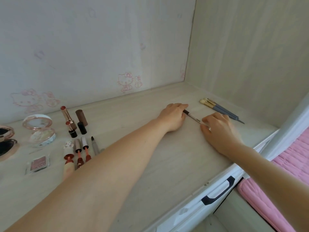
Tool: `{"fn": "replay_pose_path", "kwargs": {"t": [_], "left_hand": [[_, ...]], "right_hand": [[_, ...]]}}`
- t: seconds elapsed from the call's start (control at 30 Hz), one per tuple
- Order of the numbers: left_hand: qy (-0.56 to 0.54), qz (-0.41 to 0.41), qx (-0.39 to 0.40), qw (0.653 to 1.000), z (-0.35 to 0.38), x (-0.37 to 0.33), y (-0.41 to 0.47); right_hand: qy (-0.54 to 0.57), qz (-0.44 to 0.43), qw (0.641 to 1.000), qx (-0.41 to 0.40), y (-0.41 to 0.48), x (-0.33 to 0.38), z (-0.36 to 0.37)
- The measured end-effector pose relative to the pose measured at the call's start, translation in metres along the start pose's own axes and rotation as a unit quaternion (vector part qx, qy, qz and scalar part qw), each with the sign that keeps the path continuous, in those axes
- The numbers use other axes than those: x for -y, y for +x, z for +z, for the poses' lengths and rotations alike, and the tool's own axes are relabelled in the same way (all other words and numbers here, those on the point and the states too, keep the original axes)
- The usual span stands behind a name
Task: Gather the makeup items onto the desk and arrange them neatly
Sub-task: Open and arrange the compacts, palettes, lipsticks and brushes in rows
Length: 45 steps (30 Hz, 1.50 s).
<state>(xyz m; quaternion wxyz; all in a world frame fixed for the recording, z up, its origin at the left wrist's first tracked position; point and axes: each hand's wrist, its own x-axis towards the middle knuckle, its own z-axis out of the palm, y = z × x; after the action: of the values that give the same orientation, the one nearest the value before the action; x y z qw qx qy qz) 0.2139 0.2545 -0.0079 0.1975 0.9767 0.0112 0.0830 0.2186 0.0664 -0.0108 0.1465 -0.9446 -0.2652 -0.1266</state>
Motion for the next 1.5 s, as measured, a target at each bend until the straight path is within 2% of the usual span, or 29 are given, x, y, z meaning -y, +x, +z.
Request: {"fn": "replay_pose_path", "kwargs": {"t": [0.53, 0.77, 1.07, 1.27, 1.37, 1.43, 1.5], "left_hand": [[0.067, 0.029, -0.028, 0.997, -0.028, 0.012, -0.038], [-0.015, 0.007, -0.018, 1.000, -0.058, 0.021, -0.091], [-0.162, -0.021, -0.079, 0.983, -0.102, 0.030, -0.167], [-0.283, -0.067, -0.145, 0.946, -0.133, 0.031, -0.224], [-0.348, -0.104, -0.180, 0.914, -0.143, 0.038, -0.253], [-0.390, -0.134, -0.200, 0.889, -0.147, 0.044, -0.270], [-0.477, -0.159, -0.218, 0.837, -0.151, 0.050, -0.286]], "right_hand": [[0.027, -0.019, 0.998, -0.050, -0.024, 0.014, -0.009], [0.055, -0.030, 0.996, -0.064, -0.053, 0.042, -0.018], [0.137, -0.074, 0.984, -0.089, -0.094, 0.093, -0.032], [0.185, -0.097, 0.974, -0.083, -0.116, 0.139, -0.037], [0.205, -0.105, 0.970, -0.073, -0.126, 0.166, -0.037], [0.221, -0.112, 0.967, -0.061, -0.132, 0.183, -0.038], [0.233, -0.117, 0.964, -0.042, -0.138, 0.201, -0.039]]}}
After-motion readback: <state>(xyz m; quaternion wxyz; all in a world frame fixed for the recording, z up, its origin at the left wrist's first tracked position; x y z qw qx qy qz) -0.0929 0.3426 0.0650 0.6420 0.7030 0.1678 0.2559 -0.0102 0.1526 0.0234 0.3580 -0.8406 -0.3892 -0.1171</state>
